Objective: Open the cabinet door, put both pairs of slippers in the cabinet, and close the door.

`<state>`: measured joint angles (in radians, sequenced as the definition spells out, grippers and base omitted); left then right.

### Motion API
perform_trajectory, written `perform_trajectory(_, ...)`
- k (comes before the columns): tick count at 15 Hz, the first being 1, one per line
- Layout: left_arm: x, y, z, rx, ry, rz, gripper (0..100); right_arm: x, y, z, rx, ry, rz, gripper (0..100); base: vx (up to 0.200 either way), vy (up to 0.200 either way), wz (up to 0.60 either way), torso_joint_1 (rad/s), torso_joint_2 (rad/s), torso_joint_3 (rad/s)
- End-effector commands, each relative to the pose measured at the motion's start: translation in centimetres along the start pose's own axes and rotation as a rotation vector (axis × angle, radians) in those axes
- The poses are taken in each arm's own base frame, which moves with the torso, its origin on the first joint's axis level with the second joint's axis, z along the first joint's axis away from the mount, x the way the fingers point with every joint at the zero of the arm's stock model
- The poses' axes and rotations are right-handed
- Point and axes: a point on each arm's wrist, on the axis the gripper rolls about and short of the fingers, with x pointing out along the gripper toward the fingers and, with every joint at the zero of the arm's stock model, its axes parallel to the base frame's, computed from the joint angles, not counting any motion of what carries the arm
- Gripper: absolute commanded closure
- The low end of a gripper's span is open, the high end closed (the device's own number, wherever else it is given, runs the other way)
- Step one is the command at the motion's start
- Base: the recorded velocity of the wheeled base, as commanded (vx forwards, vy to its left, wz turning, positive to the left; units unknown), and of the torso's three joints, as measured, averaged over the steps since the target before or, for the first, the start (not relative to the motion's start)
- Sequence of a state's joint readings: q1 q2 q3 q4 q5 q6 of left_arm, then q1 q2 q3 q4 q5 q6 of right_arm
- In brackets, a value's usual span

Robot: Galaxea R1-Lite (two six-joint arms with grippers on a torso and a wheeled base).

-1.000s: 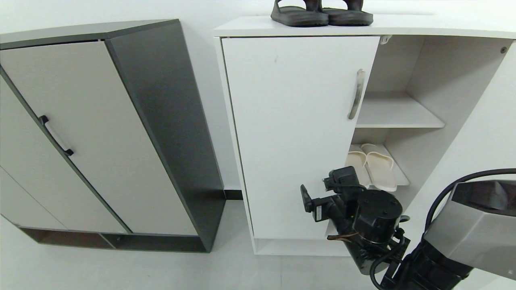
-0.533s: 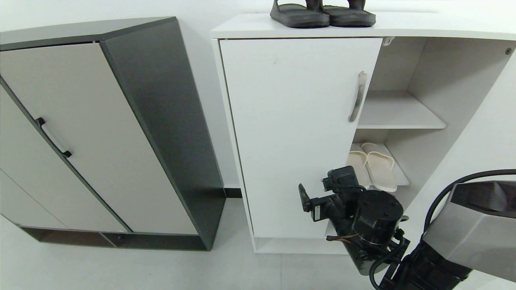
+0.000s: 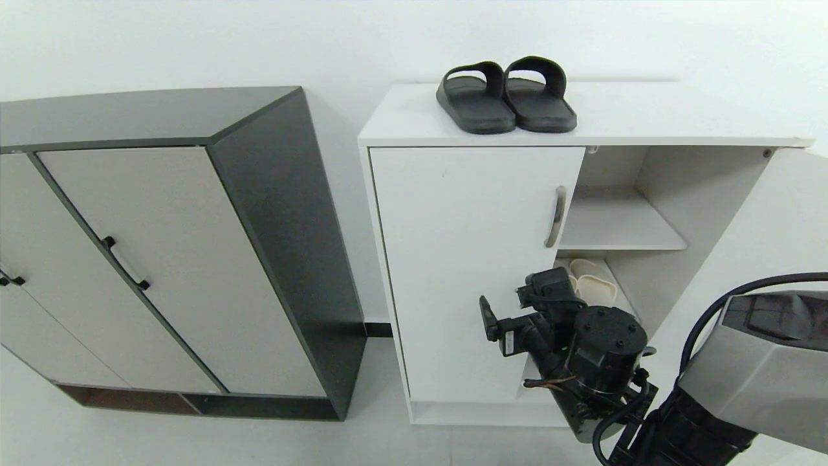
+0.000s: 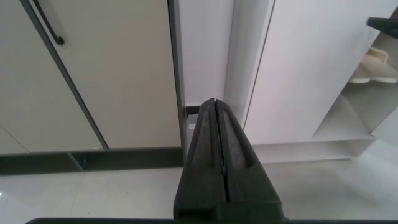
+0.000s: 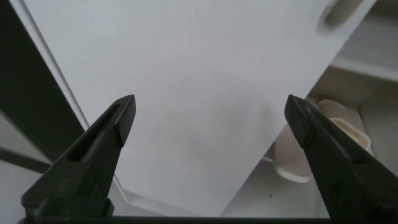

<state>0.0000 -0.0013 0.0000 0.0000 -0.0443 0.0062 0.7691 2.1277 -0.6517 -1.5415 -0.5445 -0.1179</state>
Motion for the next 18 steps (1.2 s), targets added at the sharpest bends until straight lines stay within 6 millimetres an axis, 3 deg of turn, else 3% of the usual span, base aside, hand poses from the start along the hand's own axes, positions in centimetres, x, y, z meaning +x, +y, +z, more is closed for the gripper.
perform_trajectory(1, 0.01, 0.00, 0.00, 0.000, 0.001, 0.000, 100, 0.04, 0.02, -0.16, -0.002, 0.004, 0.000, 0, 0.000, 0.000, 0.00, 0.139, -0.47, -0.334)
perform_trajectory(18, 0.01, 0.00, 0.00, 0.000, 0.001, 0.001, 100, 0.23, 0.05, -0.51, -0.007, 0.010, -0.003, 0, 0.000, 0.000, 0.00, 0.196, -0.51, -0.312)
